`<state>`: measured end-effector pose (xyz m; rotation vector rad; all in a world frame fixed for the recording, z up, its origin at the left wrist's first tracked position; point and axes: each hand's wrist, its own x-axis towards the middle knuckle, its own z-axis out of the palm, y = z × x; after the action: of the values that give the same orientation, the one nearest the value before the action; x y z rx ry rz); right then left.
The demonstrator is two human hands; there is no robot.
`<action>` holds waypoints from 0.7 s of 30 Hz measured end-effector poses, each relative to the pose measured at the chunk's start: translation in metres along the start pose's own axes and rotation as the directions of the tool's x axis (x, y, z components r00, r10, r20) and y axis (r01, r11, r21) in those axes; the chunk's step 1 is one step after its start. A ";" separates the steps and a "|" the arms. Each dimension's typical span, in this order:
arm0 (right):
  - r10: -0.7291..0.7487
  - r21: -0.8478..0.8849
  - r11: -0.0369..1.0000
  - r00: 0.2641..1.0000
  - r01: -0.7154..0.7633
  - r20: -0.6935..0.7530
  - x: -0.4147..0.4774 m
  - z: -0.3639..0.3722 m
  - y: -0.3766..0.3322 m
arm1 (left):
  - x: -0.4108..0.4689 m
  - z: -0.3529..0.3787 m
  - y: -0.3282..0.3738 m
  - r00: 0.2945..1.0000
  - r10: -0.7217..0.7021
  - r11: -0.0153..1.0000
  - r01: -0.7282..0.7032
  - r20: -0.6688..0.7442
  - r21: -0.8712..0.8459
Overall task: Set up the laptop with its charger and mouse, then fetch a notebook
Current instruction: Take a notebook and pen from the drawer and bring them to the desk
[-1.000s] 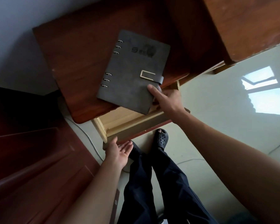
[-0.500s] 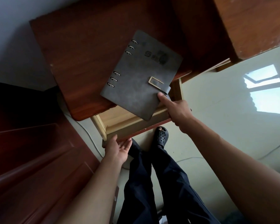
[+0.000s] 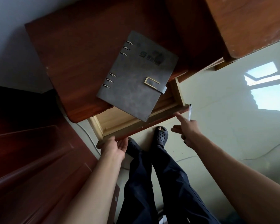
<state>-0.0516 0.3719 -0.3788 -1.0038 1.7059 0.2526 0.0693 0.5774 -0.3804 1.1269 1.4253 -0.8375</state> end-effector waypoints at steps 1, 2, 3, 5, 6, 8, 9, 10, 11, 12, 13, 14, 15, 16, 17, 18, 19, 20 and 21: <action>-0.009 0.070 0.998 0.999 0.006 0.036 0.000 0.011 -0.005 | -0.002 -0.001 0.004 1.000 0.011 1.000 -0.011 0.000 0.010; -0.043 0.124 0.992 0.999 0.039 0.027 0.000 0.018 -0.012 | -0.006 0.000 0.007 1.000 0.017 1.000 -0.017 0.003 0.019; -0.072 0.153 0.986 0.997 0.071 -0.002 -0.001 0.025 -0.018 | -0.009 0.000 0.011 1.000 0.030 0.999 -0.030 0.007 0.024; -0.100 0.171 0.979 0.994 0.107 -0.046 -0.005 0.034 -0.031 | -0.015 0.003 0.021 0.996 0.089 0.996 -0.089 0.014 0.020; -0.106 0.182 0.977 0.994 0.112 -0.041 -0.008 0.035 -0.036 | -0.020 0.005 0.026 0.993 0.114 0.993 -0.114 0.022 0.015; -0.106 0.199 0.975 0.994 0.103 0.003 -0.012 0.038 -0.048 | -0.028 0.012 0.038 0.986 0.152 0.988 -0.152 0.063 0.000; -0.087 0.201 0.976 0.996 0.080 0.027 -0.016 0.040 -0.055 | -0.031 0.016 0.042 0.981 0.178 0.984 -0.178 0.080 -0.006; -0.064 0.207 0.977 0.997 0.054 0.043 -0.018 0.041 -0.061 | -0.035 0.021 0.044 0.974 0.207 0.978 -0.207 0.090 -0.005; -0.044 0.219 0.975 0.997 0.031 0.057 -0.021 0.042 -0.068 | -0.038 0.026 0.046 0.967 0.236 0.972 -0.237 0.098 0.002; -0.030 0.225 0.974 0.997 0.013 0.073 -0.022 0.044 -0.073 | -0.041 0.030 0.048 0.959 0.264 0.964 -0.267 0.106 0.012; -0.024 0.227 0.974 0.996 0.003 0.090 -0.024 0.046 -0.078 | -0.043 0.035 0.050 0.949 0.294 0.955 -0.297 0.114 0.013; -0.025 0.230 0.973 0.994 -0.001 0.109 -0.026 0.048 -0.083 | -0.045 0.039 0.053 0.939 0.321 0.946 -0.324 0.123 0.008; -0.029 0.241 0.971 0.992 -0.002 0.126 -0.027 0.051 -0.086 | -0.047 0.043 0.056 0.929 0.344 0.938 -0.348 0.134 0.003; -0.031 0.249 0.969 0.989 -0.005 0.141 -0.028 0.053 -0.088 | -0.047 0.047 0.058 0.922 0.363 0.930 -0.367 0.137 0.003; -0.029 0.261 0.965 0.987 -0.013 0.156 -0.028 0.055 -0.089 | -0.046 0.050 0.060 0.915 0.380 0.923 -0.385 0.139 0.012; -0.025 0.282 0.959 0.985 -0.024 0.168 -0.028 0.056 -0.089 | -0.045 0.052 0.061 0.908 0.396 0.914 -0.404 0.134 0.033; -0.020 0.310 0.950 0.984 -0.036 0.178 -0.029 0.056 -0.089 | -0.044 0.053 0.061 0.904 0.408 0.907 -0.417 0.128 0.058; -0.020 0.345 0.937 0.982 -0.047 0.187 -0.028 0.055 -0.087 | -0.042 0.053 0.060 0.900 0.416 0.899 -0.428 0.128 0.091; -0.029 0.386 0.921 0.978 -0.054 0.206 -0.028 0.053 -0.086 | -0.042 0.051 0.059 0.896 0.423 0.890 -0.439 0.136 0.123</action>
<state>0.0488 0.3649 -0.3488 -0.6456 1.4945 0.0190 0.1403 0.5395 -0.3424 1.4280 0.9785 -0.6783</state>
